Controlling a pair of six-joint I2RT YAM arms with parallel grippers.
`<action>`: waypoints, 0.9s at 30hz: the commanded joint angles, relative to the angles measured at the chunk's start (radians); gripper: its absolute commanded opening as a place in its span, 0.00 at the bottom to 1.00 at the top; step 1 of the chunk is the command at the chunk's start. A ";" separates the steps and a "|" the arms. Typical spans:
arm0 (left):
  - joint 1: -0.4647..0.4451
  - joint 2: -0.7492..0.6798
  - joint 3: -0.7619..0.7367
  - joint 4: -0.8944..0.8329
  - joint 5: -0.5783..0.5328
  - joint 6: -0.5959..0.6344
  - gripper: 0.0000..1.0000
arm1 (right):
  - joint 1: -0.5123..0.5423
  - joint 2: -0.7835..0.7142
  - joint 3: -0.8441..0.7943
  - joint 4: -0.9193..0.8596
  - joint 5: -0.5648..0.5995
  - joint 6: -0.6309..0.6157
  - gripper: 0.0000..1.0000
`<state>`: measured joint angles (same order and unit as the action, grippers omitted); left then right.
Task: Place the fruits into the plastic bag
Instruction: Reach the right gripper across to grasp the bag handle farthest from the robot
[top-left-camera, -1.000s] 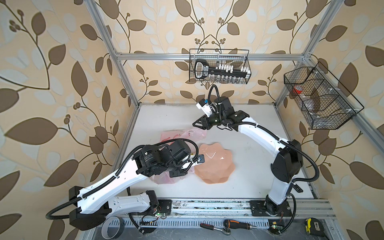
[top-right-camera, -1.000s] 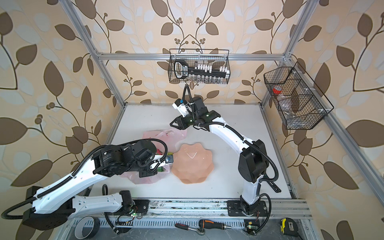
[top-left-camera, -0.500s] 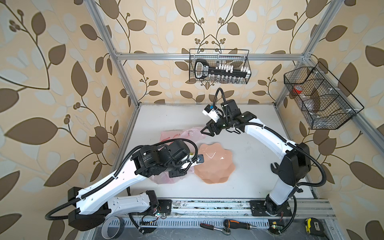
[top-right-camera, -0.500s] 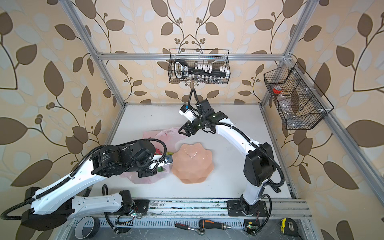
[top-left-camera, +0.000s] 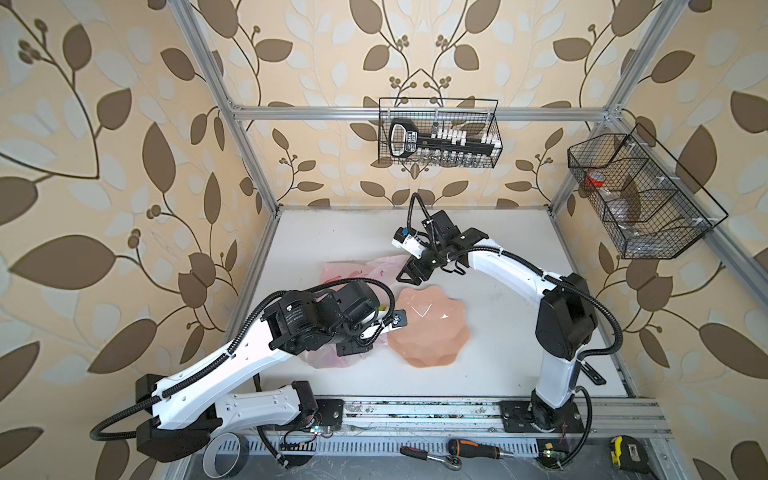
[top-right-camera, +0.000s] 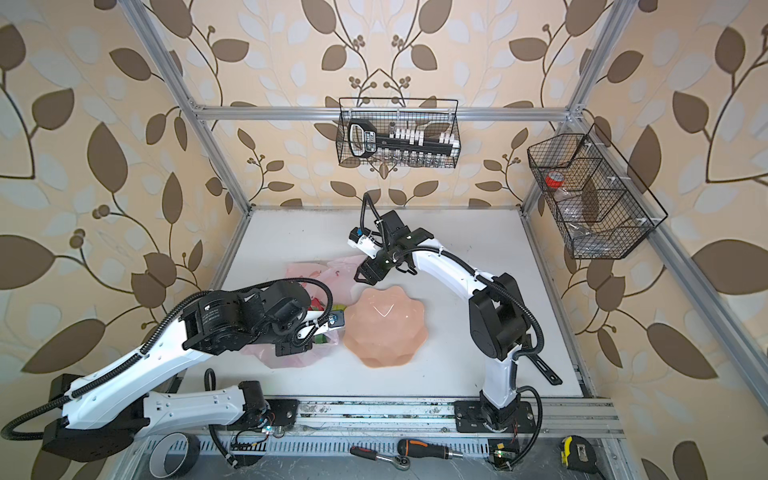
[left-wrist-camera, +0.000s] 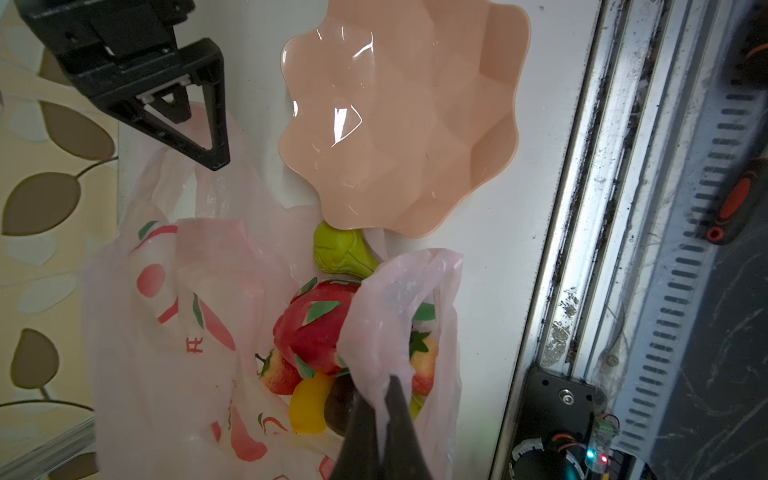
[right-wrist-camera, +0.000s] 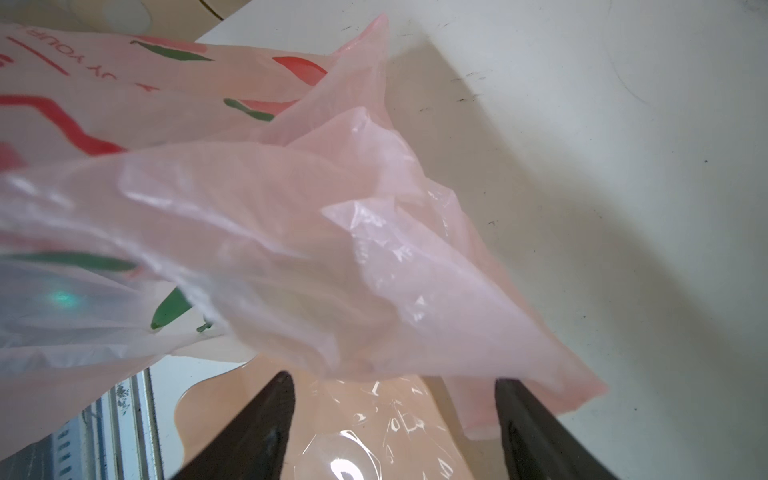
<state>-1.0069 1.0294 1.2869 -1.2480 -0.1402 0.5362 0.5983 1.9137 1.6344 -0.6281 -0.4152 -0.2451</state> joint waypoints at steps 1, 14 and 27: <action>0.005 0.004 0.025 -0.021 0.005 -0.013 0.00 | 0.011 0.028 0.047 0.003 0.045 -0.038 0.75; 0.005 0.015 0.037 -0.032 -0.004 -0.022 0.00 | 0.022 0.012 0.076 0.099 0.291 -0.046 0.76; 0.005 0.013 0.027 -0.021 -0.028 -0.031 0.00 | 0.037 0.110 0.156 0.047 0.193 -0.036 0.48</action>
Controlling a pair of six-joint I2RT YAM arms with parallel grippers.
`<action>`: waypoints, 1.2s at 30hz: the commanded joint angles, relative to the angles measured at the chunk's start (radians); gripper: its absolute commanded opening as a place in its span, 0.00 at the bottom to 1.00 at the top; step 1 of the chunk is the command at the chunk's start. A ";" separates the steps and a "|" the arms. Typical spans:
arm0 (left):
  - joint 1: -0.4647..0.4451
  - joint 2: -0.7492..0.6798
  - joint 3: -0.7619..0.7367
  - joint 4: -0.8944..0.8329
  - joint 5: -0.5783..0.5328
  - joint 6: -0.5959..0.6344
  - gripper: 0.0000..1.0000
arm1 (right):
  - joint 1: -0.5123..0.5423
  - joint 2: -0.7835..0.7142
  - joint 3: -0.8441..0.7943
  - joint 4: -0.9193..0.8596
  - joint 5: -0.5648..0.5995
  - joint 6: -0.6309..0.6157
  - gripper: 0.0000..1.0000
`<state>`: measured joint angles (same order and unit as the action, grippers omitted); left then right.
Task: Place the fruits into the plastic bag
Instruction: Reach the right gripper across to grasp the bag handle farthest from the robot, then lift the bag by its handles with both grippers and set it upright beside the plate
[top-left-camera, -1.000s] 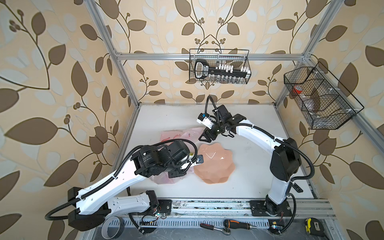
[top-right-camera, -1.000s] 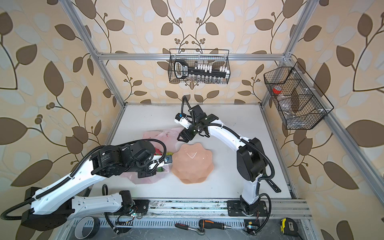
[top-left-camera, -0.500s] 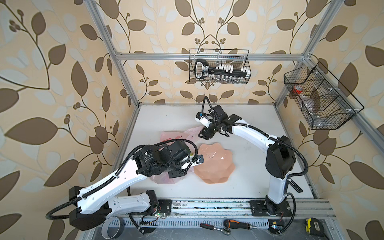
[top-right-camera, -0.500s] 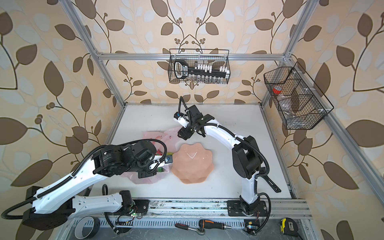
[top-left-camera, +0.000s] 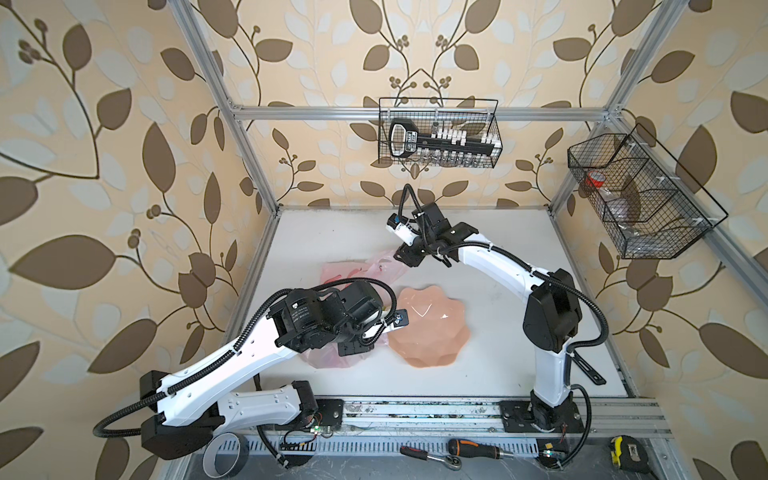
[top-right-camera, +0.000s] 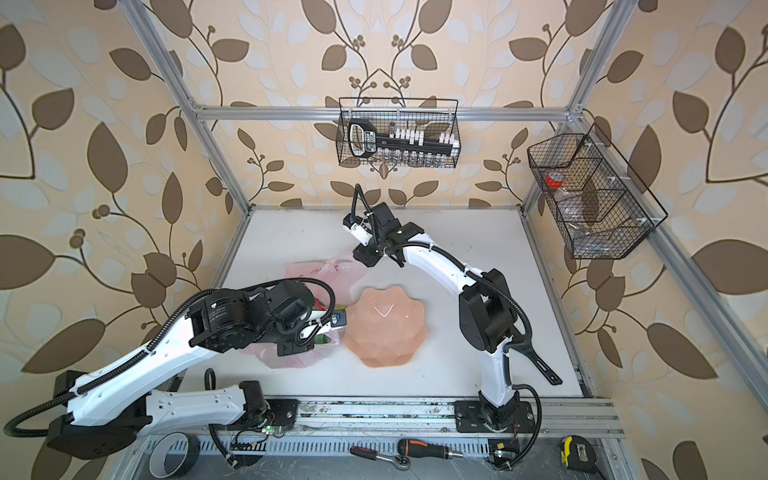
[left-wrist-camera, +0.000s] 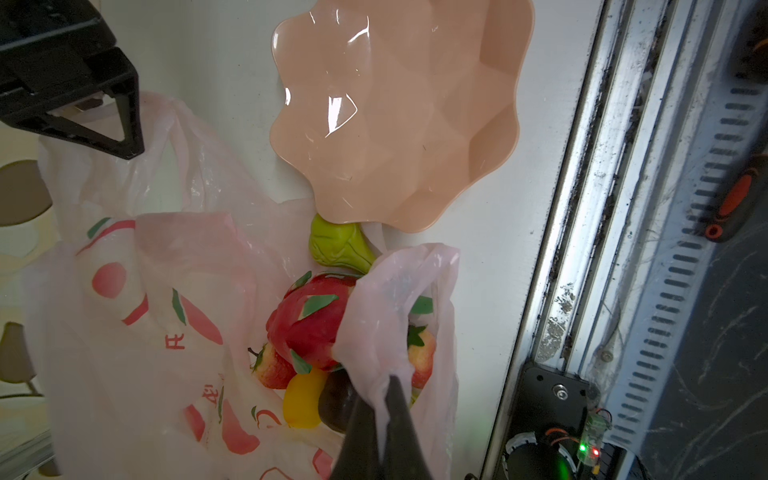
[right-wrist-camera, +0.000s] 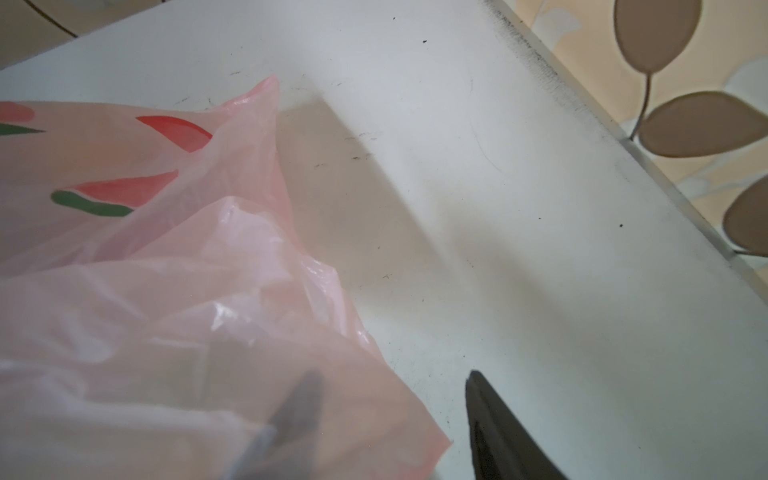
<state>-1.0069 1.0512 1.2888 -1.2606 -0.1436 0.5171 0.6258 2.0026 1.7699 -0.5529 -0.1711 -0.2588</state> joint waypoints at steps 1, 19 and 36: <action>0.005 -0.011 0.021 -0.008 -0.031 -0.012 0.00 | 0.012 0.021 0.018 -0.030 -0.061 -0.023 0.40; 0.257 -0.103 0.013 0.085 -0.181 -0.025 0.00 | -0.021 -0.106 0.231 0.017 -0.186 0.352 0.00; 0.312 -0.172 0.084 0.204 -0.234 0.055 0.00 | -0.091 -0.043 0.513 -0.100 -0.206 0.513 0.00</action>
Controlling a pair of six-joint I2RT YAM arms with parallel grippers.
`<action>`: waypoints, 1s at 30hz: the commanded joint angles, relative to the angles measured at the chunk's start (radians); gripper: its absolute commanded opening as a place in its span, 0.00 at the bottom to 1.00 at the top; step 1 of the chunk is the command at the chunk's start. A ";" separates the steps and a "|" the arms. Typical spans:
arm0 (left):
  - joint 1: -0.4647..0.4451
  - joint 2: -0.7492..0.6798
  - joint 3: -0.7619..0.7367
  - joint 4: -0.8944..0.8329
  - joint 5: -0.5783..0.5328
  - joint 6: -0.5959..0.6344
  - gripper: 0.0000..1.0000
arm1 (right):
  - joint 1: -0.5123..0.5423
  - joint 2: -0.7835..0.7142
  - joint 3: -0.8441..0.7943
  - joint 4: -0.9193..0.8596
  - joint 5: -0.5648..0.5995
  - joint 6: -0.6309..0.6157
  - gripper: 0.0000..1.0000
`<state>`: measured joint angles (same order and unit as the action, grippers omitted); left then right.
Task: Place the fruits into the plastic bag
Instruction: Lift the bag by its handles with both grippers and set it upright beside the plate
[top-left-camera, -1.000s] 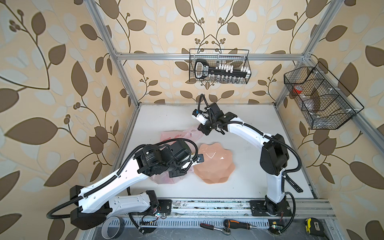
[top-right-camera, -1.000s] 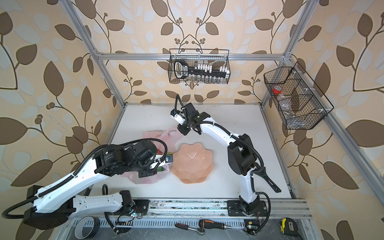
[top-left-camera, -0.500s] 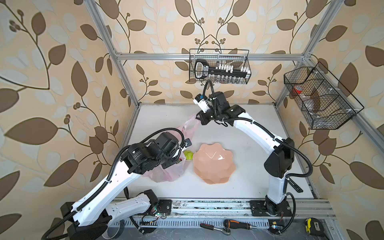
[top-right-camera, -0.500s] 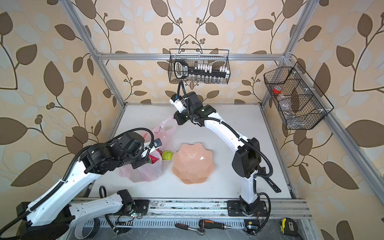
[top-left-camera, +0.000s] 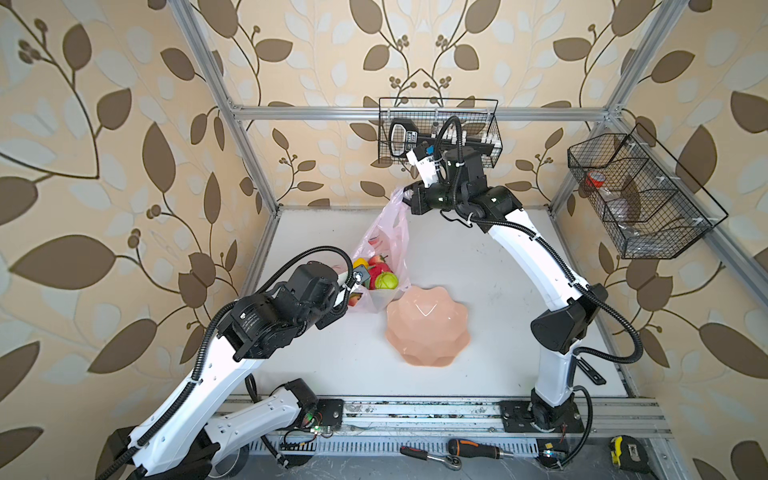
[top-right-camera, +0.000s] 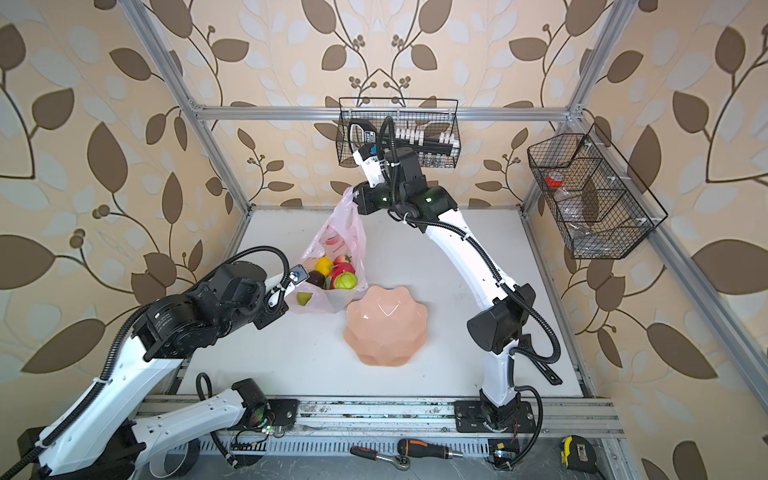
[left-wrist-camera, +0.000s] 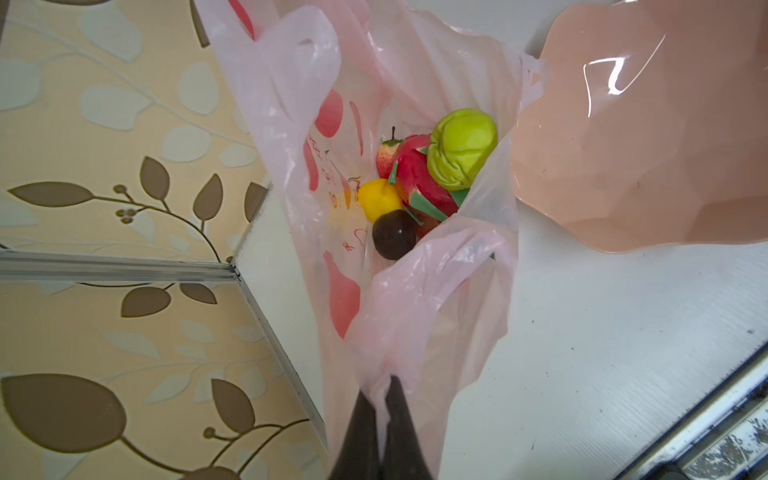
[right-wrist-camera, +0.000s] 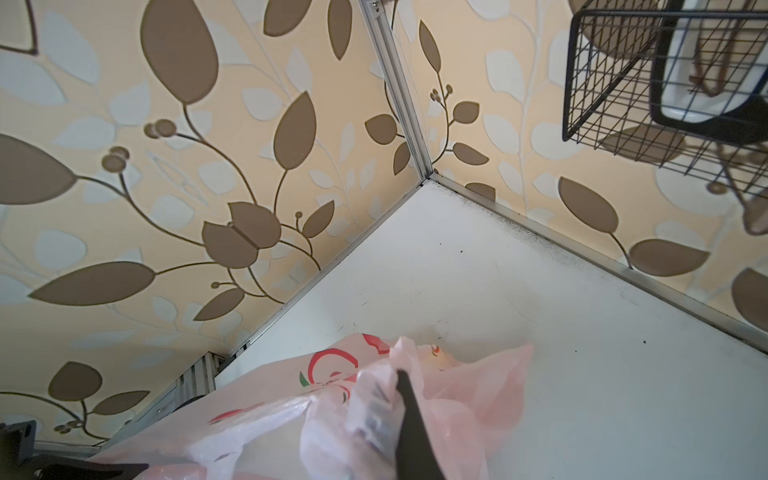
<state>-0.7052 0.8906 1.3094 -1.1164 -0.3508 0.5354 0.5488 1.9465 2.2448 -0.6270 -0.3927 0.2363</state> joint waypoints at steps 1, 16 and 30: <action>0.010 -0.008 0.077 0.070 -0.023 0.044 0.00 | -0.026 0.007 0.038 -0.029 0.023 0.026 0.00; 0.023 0.151 0.203 0.263 0.128 0.165 0.00 | -0.340 -0.198 -0.132 -0.096 0.119 0.090 0.00; 0.085 0.267 0.214 0.372 0.258 0.161 0.00 | -0.454 -0.376 -0.352 -0.122 0.146 0.031 0.00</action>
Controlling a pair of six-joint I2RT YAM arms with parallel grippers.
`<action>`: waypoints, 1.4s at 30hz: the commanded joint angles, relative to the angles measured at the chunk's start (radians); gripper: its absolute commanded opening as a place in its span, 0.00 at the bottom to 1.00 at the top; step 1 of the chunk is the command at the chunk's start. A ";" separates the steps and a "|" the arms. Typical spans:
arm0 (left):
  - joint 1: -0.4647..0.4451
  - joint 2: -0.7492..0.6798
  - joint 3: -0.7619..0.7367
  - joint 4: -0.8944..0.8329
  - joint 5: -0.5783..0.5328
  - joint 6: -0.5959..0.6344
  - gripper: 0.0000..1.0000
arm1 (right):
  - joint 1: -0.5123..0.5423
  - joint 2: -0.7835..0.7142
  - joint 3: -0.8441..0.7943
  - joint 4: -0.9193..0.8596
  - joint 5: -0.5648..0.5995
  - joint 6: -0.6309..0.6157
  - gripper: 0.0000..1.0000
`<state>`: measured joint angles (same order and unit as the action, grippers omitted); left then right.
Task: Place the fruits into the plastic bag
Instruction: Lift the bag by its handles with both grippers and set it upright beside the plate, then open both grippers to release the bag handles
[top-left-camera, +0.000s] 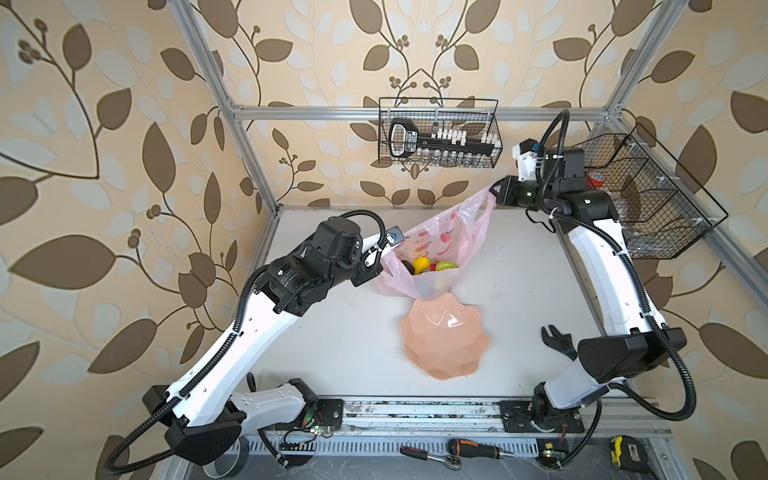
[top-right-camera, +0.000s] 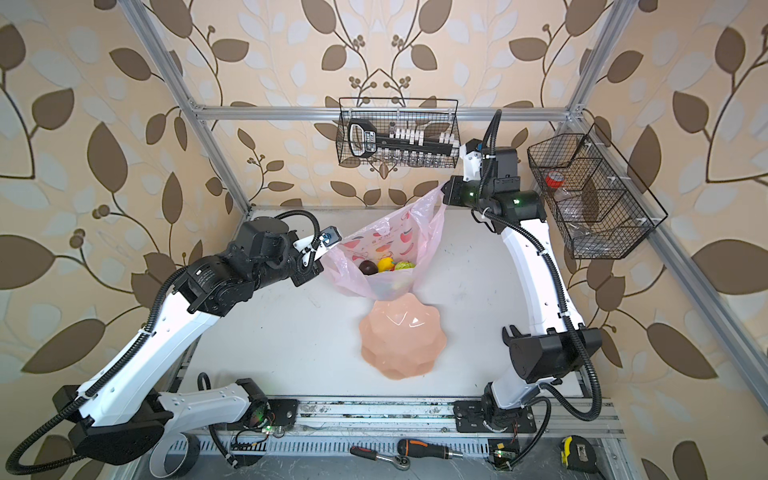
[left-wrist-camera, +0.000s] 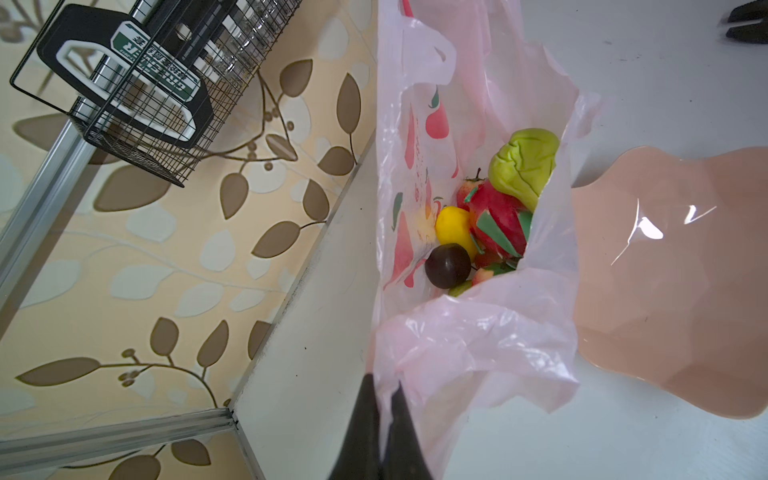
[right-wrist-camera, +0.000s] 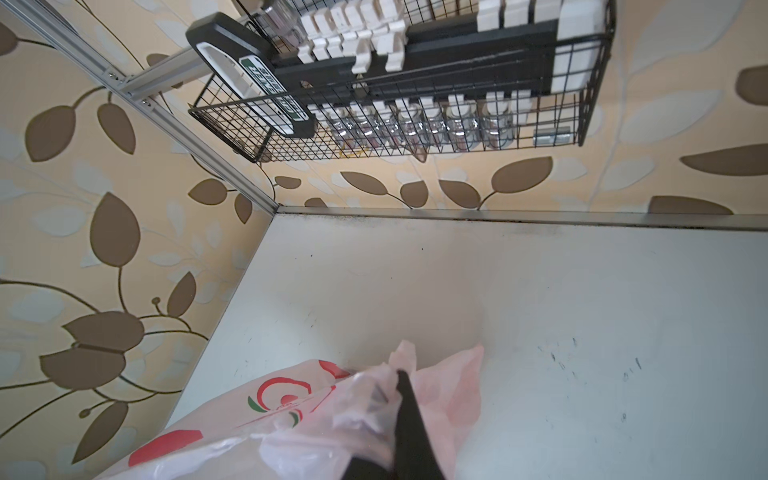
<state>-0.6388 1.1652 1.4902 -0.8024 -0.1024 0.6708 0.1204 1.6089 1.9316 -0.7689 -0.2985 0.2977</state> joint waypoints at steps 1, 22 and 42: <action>0.021 -0.006 0.024 0.069 0.011 0.026 0.00 | -0.033 -0.045 -0.062 0.024 0.047 -0.031 0.00; 0.047 -0.126 -0.044 0.291 0.104 -0.318 0.99 | -0.141 -0.117 -0.203 0.052 -0.063 -0.007 0.93; 0.505 -0.150 -0.301 0.322 -0.003 -0.693 0.99 | -0.422 -0.225 -0.458 0.072 0.183 -0.053 1.00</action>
<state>-0.2455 1.0092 1.2758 -0.5323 -0.1139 0.0967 -0.2760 1.3964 1.5860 -0.7147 -0.2405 0.2905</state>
